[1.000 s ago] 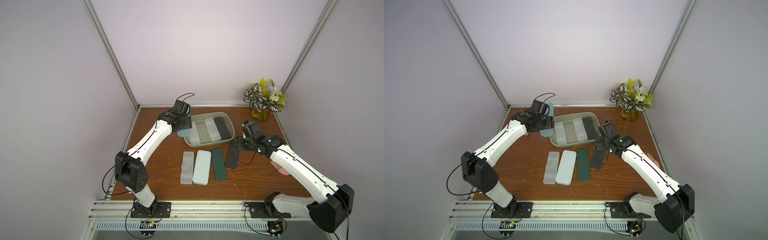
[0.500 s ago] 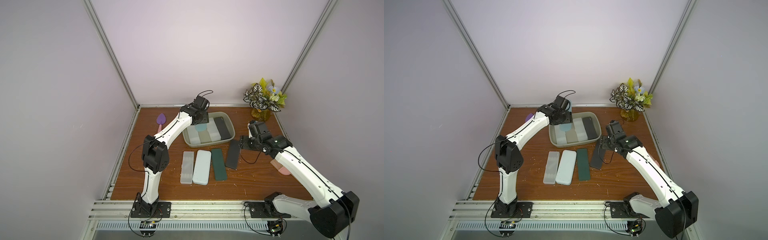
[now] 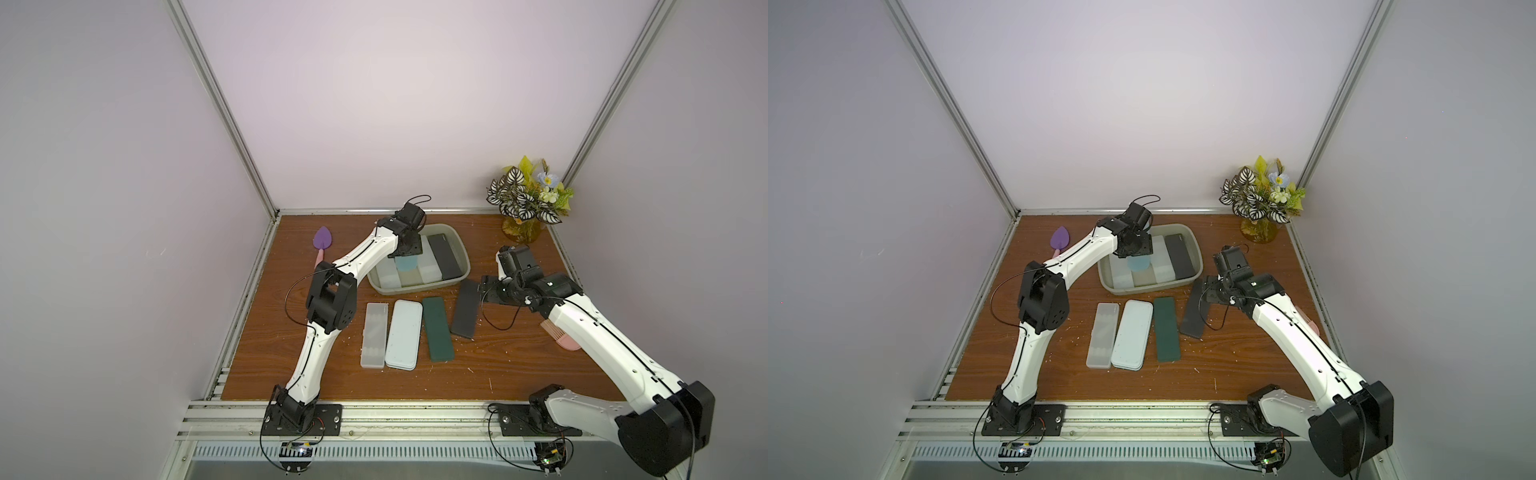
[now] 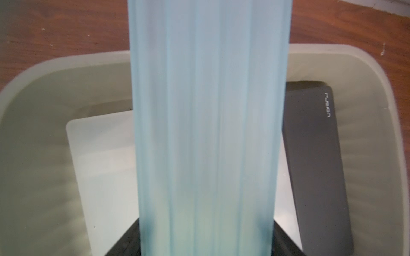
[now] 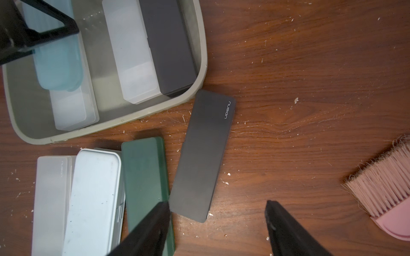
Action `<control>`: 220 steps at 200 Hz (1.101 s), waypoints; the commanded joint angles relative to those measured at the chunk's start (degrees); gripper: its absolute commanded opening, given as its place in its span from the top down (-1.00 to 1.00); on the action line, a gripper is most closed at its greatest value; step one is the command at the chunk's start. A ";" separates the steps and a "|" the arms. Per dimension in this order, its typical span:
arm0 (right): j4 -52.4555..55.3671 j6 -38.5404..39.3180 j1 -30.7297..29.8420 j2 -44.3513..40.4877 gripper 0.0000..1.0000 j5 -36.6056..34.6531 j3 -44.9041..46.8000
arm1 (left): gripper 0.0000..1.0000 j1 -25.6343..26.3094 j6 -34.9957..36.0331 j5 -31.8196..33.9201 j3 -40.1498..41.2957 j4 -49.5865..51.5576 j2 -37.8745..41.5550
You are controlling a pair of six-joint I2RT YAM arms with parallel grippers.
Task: Put the pencil case into the storage box
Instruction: Place the pencil case at the storage box.
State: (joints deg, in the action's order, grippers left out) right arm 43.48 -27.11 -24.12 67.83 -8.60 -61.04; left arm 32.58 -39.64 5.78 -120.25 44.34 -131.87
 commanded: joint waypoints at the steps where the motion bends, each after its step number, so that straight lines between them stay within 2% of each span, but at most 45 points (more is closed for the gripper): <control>1: -1.12 1.18 0.61 -0.86 -0.50 0.78 0.43 | -0.41 0.82 -1.50 1.12 -2.34 0.49 -1.36; 90: -1.28 1.80 1.67 -1.12 -0.51 1.26 1.30 | -0.46 2.23 -4.29 2.36 -1.59 0.40 -3.64; 187: -1.34 1.71 2.06 -2.18 -0.50 1.73 2.23 | -0.53 2.23 -5.80 6.44 9.23 -0.47 0.72; 220: -1.43 1.71 2.14 -2.26 -0.51 1.90 2.58 | -0.66 2.23 -5.71 6.31 9.31 -0.39 1.09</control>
State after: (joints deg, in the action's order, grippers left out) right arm 42.81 -25.91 -22.37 67.02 -7.14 -59.07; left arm 34.85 -44.93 9.58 -111.26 42.19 -132.81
